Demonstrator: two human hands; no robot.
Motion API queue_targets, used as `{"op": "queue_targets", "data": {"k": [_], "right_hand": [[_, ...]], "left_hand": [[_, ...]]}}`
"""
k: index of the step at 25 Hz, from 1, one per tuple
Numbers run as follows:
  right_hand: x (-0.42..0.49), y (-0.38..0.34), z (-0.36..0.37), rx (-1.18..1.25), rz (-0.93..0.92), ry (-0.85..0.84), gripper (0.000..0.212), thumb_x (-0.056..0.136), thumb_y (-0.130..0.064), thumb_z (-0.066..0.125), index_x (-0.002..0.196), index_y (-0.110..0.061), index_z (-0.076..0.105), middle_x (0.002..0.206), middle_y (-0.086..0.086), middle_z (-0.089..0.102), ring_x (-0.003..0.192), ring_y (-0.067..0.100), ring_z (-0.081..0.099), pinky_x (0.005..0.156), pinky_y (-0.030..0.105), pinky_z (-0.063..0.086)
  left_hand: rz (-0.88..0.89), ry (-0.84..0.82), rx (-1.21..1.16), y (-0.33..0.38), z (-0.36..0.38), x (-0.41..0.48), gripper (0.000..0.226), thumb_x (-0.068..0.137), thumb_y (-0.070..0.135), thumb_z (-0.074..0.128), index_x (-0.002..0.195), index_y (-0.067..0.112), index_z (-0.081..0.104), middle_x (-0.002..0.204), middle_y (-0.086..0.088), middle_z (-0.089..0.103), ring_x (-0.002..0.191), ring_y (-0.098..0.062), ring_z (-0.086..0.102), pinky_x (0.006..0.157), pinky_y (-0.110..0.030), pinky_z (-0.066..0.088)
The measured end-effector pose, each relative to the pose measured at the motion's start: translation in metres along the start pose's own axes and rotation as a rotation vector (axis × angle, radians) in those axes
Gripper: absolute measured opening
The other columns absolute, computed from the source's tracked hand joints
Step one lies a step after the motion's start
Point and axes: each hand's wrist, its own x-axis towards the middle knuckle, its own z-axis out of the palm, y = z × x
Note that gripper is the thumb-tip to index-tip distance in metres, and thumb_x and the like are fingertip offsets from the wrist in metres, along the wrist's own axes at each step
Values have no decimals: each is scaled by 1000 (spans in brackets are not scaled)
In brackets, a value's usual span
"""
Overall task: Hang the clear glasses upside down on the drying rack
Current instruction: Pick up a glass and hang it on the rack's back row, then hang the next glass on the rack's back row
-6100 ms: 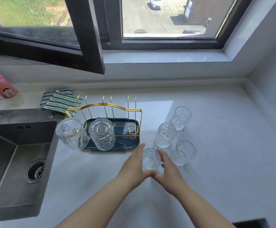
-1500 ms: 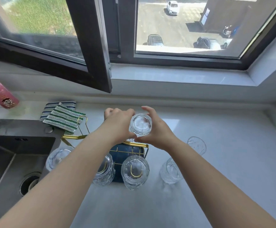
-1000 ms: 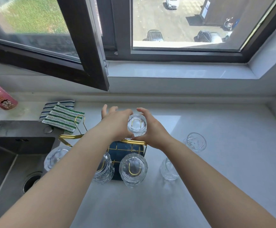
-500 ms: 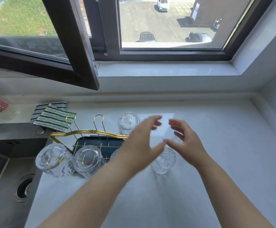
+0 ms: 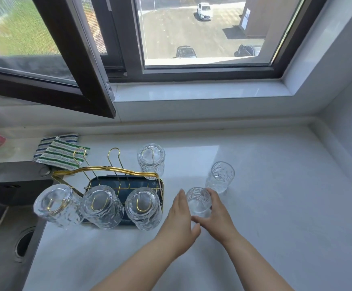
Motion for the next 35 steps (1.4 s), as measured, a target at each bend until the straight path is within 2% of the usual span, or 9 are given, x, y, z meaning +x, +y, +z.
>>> {"op": "queue_targets", "data": {"k": [3, 9, 15, 21, 24, 27, 29, 32, 35], "right_hand": [[-1, 1, -2, 18, -13, 20, 65, 56, -20, 79, 98, -52, 41, 103, -21, 60, 92, -9, 56, 74, 9, 41], [-14, -14, -24, 61, -90, 28, 66, 52, -28, 83, 104, -46, 46, 104, -30, 60, 97, -9, 55, 78, 4, 41], [-38, -52, -39, 14, -213, 55, 67, 55, -27, 86, 104, -51, 45, 105, -39, 55, 101, -12, 51, 82, 0, 36], [-59, -86, -37, 9, -297, 4, 67, 59, -21, 77, 113, -46, 45, 114, -23, 59, 108, -4, 52, 84, 8, 41], [-61, -97, -40, 164, -240, -89, 75, 60, -23, 81, 121, -42, 42, 129, -16, 50, 118, -1, 48, 95, 17, 40], [-59, -105, -43, 666, -87, -370, 73, 63, -28, 76, 129, -25, 45, 135, 8, 53, 120, 24, 54, 98, 38, 47], [-56, -113, -39, 876, -31, -502, 65, 71, -34, 71, 130, -18, 48, 133, 12, 56, 120, 32, 54, 99, 45, 46], [-46, -132, -28, 958, -84, -467, 48, 79, -28, 64, 123, -13, 55, 127, 13, 60, 116, 33, 57, 91, 40, 52], [-31, -167, -25, 798, -232, -304, 45, 70, -19, 71, 113, -18, 61, 115, 4, 67, 103, 24, 65, 79, 32, 55]], "left_hand": [[-16, 21, -59, -1, 4, 11, 84, 86, 30, 54, 143, 11, -5, 154, -6, 9, 140, -16, 13, 106, -19, 11], [75, 108, -131, -1, 0, 4, 82, 80, 36, 64, 142, 23, 11, 148, 1, 23, 135, -13, 24, 101, -15, 16], [202, 205, -224, 13, -25, -13, 88, 67, 38, 76, 137, 27, 24, 135, 15, 33, 114, 7, 28, 84, 7, 14], [275, 319, -197, 25, -61, -35, 76, 56, 40, 80, 120, 36, 42, 115, 16, 48, 106, 2, 45, 82, -4, 33], [273, 353, -258, 24, -78, -48, 68, 52, 41, 81, 109, 39, 44, 109, 16, 53, 99, 1, 52, 81, -12, 42], [262, 392, -436, 21, -92, -60, 60, 51, 37, 80, 100, 40, 44, 104, 15, 55, 95, 6, 56, 76, -10, 46], [275, 378, -555, 20, -100, -65, 57, 52, 37, 76, 98, 41, 43, 107, 12, 54, 100, 5, 57, 83, -18, 48], [295, 352, -611, 14, -117, -72, 58, 52, 36, 74, 100, 38, 42, 109, 12, 52, 106, 3, 55, 89, -24, 46], [283, 399, -369, 4, -147, -72, 64, 55, 35, 77, 106, 42, 39, 111, 21, 50, 106, 10, 46, 86, -11, 36]]}}
